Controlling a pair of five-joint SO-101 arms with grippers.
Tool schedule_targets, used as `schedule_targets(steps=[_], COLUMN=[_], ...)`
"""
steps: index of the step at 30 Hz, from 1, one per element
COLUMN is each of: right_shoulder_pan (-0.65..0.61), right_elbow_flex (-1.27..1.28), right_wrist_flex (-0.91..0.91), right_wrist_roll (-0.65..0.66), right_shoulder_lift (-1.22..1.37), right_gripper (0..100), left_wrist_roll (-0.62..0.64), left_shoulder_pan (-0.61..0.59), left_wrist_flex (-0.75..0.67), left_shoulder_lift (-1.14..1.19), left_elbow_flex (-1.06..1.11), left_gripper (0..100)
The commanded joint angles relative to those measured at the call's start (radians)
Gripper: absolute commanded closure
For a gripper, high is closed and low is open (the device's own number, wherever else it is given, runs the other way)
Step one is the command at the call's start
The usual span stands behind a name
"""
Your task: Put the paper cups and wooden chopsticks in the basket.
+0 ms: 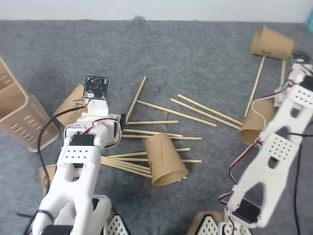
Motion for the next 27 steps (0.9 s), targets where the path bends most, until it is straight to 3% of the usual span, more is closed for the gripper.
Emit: schedule_targets(steps=[1, 10, 18, 27], right_shoulder_pan=[-0.053, -0.113, -0.127, -0.239], right_elbow_flex=[-0.021, -0.020, -0.023, -0.023], right_wrist_flex=[0.088, 0.105, 0.084, 0.102], right_wrist_roll=[0.080, 0.239, 0.302, 0.353], right_shoulder_lift=[-0.139, -0.183, -0.185, -0.271], right_gripper=[99.1, 99.1, 99.1, 99.1], left_wrist_roll=[-0.015, -0.015, -0.015, -0.017], left_shoulder_pan=[0.008, 0.008, 0.008, 0.008], left_wrist_flex=[-0.021, -0.021, -0.023, -0.023], left_shoulder_lift=[0.003, 0.003, 0.003, 0.003], left_elbow_flex=[-0.021, -0.022, -0.022, -0.022], left_gripper=[79, 79, 79, 79])
